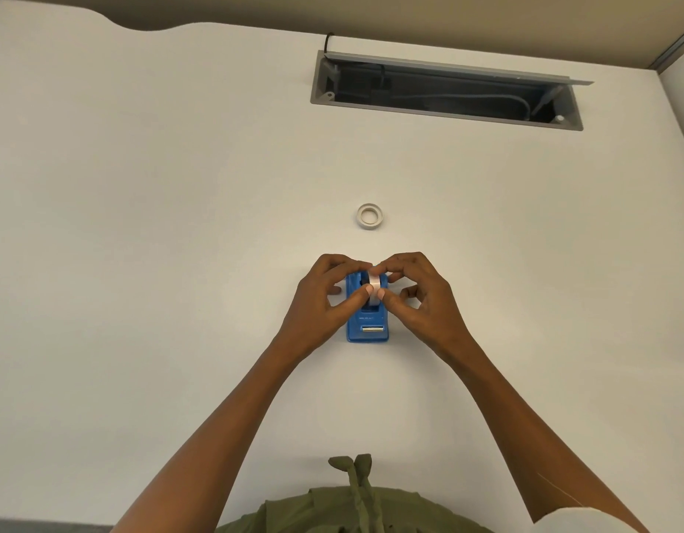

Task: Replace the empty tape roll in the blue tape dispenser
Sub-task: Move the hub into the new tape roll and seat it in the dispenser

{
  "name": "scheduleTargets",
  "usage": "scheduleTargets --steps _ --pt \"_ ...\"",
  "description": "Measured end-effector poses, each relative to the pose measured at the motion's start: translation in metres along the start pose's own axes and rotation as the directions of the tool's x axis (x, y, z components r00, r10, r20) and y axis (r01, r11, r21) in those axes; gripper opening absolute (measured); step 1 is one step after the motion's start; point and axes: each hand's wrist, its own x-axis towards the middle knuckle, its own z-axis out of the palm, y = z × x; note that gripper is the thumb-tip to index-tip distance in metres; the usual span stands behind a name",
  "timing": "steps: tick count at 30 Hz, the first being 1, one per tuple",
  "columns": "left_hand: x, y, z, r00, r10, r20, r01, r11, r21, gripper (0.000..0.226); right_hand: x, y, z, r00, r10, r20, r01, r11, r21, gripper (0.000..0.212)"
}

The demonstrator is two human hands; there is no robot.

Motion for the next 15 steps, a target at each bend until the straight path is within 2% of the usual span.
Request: scheduleTargets --steps 9,15 --pt "-0.0039 0.0033 0.0008 1.000 0.010 -0.008 -0.010 0.998 -0.057 0.044 0.0026 0.0011 0.0005 0.998 0.059 0.024 -0.059 0.998 0.005 0.029" --pt "-0.0022 0.0030 -0.0004 1.000 0.021 -0.004 -0.021 0.998 -0.059 0.023 0.0050 0.0017 -0.0003 0.997 0.073 0.022 -0.073 0.997 0.009 0.025"
